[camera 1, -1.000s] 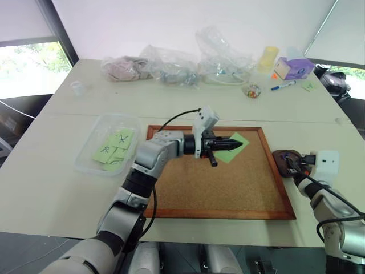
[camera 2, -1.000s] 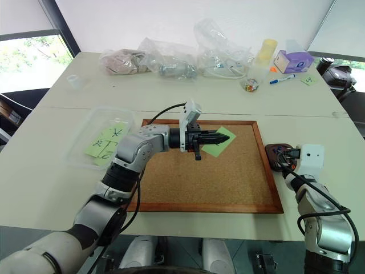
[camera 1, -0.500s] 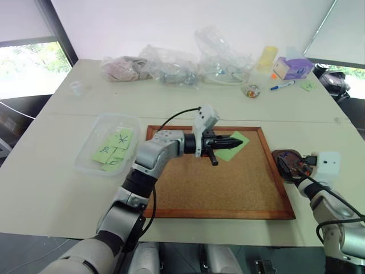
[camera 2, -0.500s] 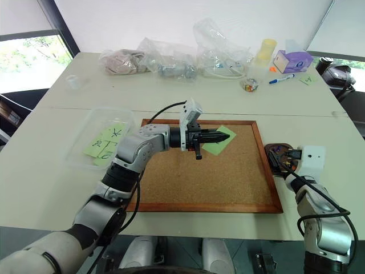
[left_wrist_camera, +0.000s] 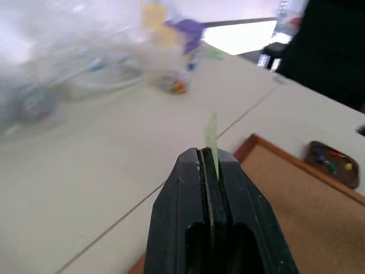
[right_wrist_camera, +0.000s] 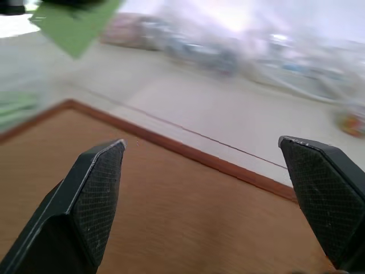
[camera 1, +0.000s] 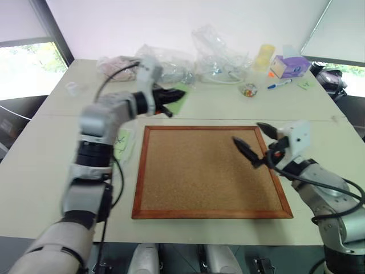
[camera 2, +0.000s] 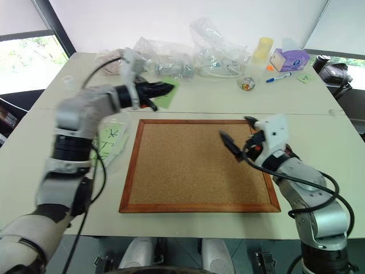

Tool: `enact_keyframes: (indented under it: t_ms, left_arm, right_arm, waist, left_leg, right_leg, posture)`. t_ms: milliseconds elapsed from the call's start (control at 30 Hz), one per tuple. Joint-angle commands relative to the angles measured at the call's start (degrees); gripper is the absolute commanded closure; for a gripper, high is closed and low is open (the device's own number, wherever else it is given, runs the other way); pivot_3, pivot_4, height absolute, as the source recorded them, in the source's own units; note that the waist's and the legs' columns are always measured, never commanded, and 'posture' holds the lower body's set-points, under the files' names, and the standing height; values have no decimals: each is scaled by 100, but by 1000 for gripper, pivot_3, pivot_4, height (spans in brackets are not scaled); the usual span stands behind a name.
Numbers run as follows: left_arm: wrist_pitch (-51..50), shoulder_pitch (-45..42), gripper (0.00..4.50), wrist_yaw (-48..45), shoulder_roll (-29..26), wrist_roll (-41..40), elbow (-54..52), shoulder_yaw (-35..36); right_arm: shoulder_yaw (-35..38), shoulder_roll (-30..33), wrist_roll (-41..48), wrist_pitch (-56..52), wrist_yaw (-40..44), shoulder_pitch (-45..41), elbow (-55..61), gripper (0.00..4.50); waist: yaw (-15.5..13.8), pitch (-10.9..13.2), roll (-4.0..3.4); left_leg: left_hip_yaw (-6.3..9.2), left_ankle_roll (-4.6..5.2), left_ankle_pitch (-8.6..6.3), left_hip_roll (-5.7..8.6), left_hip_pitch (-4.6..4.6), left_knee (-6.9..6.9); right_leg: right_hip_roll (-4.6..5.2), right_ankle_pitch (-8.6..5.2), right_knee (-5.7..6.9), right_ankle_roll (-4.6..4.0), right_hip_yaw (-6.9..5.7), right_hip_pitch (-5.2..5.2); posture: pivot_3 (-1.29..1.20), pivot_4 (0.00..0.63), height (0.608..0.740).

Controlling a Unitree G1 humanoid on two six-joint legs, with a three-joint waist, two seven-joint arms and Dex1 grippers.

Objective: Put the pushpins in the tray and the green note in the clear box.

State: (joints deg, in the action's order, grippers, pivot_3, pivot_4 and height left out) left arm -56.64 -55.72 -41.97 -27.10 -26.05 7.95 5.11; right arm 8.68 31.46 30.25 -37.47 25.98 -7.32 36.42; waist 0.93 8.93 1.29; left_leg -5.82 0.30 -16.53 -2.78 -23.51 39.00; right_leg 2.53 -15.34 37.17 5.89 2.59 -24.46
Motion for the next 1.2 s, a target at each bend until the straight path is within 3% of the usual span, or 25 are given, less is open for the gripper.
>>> enact_keyframes:
  t_ms: [33, 233, 467, 600, 800, 833, 1000, 1100, 1200]
  left_arm:
    - [-1262, 155, 4500, -89, -897, -524, -611, 608]
    - [-1683, 1206, 4500, -400, -2143, -655, -719, 701]
    - [-1575, 1696, 4500, -53, -2090, -520, -277, 712]
    - [-1477, 1712, 3197, 83, -1996, -434, -105, 596]
    - [-1000, 1611, 243, -1, -2153, -163, 68, 259]
    - [-834, 1557, 37, -76, -2195, -106, 115, 199]
    - [504, 1276, 37, -786, -2567, 302, 118, -187]
    - [789, 1263, 37, -1571, -2602, -211, -692, -118]
    - [521, 1278, 37, -1676, -2323, -736, -1289, 29]
  right_arm:
    - [-687, 148, -8, -38, 418, -219, 172, 58]
    - [-1508, -42, -483, 402, 669, -380, -417, 58]
    - [-1669, -277, -709, 674, 703, -402, -708, 58]
    - [-1647, -304, -790, 668, 670, -333, -706, 0]
    - [-1534, -312, -838, 634, 605, -208, -654, 0]
    - [-1507, -308, -838, 633, 599, -196, -653, 0]
    - [-1294, -260, -790, 597, 574, -108, -598, 0]
    - [-790, -289, -480, 459, 497, 56, -418, 0]
    - [-234, -350, -44, 287, 402, 237, -244, 0]
  waist:
    - [4, 2, 2]
    - [-28, 5, 13]
    - [-26, 19, 46]
    - [-20, 20, 47]
    - [-19, 20, 48]
    - [-19, 20, 48]
    - [-22, 22, 50]
    - [-36, 22, 49]
    - [-66, 22, 49]
  left_leg:
    - [-1, -1, 1, 0, -1, 1]
    - [-5, -3, 2, 3, 1, 6]
    - [-7, -5, 2, 4, 1, 14]
    - [-9, -6, 3, 6, 1, 14]
    - [-11, -6, 2, 6, 1, 13]
    - [-11, -6, 3, 6, 1, 13]
    - [-14, -7, 2, 7, 1, 13]
    - [-19, -7, 2, 6, 0, 12]
    - [-18, -7, 2, 4, -2, 12]
  right_leg:
    - [4, 0, 0, 0, 0, 0]
    - [13, -3, -1, -2, -2, 4]
    - [20, -10, 0, -17, -1, 9]
    - [15, -2, 3, -2, -2, 5]
    - [15, -2, 3, -4, -1, 4]
    - [15, -2, 3, -5, -1, 4]
    - [15, -3, 3, -8, -1, 3]
    - [17, -11, 1, -22, 0, 2]
    - [30, -11, 0, -21, 0, 5]
  posture:
    - [0, 150, 737]
    - [0, 150, 737]
    - [0, 150, 737]
    - [0, 150, 737]
    - [0, 150, 737]
    - [0, 150, 737]
    - [0, 150, 737]
    - [0, 150, 737]
    - [0, 150, 737]
